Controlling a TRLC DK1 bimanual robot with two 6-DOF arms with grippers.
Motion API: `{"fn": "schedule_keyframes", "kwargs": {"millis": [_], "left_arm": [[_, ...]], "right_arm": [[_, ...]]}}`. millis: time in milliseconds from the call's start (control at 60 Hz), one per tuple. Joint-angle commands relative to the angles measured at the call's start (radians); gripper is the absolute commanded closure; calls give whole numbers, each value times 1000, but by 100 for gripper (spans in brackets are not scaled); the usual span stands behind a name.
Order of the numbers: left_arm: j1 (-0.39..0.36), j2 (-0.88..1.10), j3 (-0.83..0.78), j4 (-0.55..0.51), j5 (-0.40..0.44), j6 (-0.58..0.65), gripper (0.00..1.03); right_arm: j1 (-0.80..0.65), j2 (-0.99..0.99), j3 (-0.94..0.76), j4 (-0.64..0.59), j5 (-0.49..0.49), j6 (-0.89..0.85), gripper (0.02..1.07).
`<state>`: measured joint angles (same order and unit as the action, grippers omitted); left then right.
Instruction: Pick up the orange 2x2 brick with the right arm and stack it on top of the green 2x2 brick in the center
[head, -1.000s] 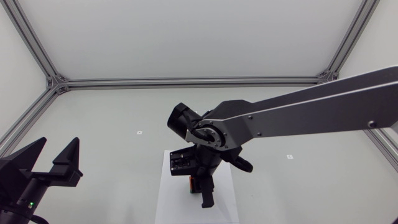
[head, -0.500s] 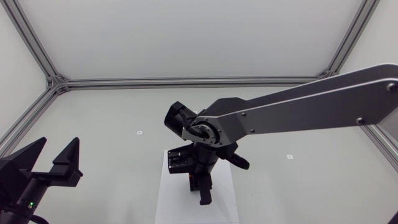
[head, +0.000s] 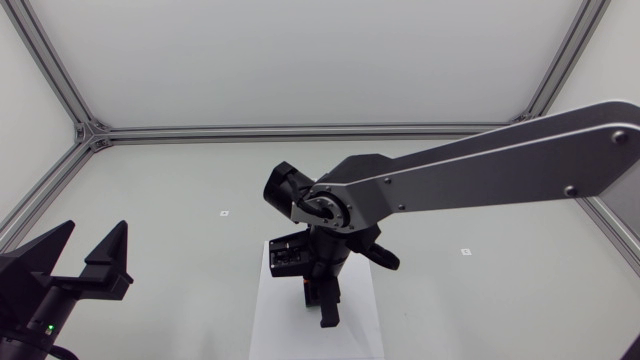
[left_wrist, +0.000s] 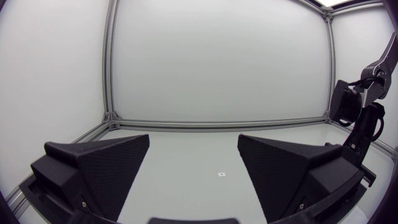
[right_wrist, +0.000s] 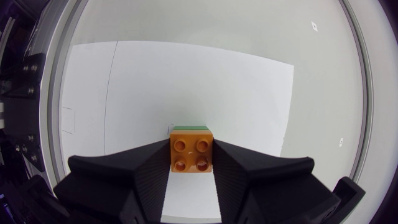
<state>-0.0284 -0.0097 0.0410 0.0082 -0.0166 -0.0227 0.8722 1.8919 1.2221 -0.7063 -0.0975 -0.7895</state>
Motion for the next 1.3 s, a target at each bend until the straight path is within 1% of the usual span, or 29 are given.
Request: {"fn": "schedule_keyframes", "kwargs": {"millis": [0,167,233,300,400,533,800,1067,1283], "left_arm": [[1,-6,-41,-11,3,6,4],[1,-6,-41,-11,3,6,4],[1,-6,-41,-11,3,6,4],[1,-6,-41,-11,3,6,4],[1,-6,-41,-11,3,6,4],[1,-6,-41,-11,3,6,4],[1,-6,-41,-11,3,6,4],[1,-6,-41,-11,3,6,4],[1,-6,-41,-11,3,6,4]], "right_arm": [[-6,58,-69,-15,-16,-4,78],[1,45,-98,11,-15,-5,78],[8,38,-108,19,-2,-2,78],[25,41,-108,19,33,10,78],[45,55,-90,-2,56,16,78],[42,88,-56,-32,53,16,78],[-2,119,-64,-33,4,1,78],[10,90,-98,-35,-2,15,78],[17,30,-92,-48,-2,36,78]]}}
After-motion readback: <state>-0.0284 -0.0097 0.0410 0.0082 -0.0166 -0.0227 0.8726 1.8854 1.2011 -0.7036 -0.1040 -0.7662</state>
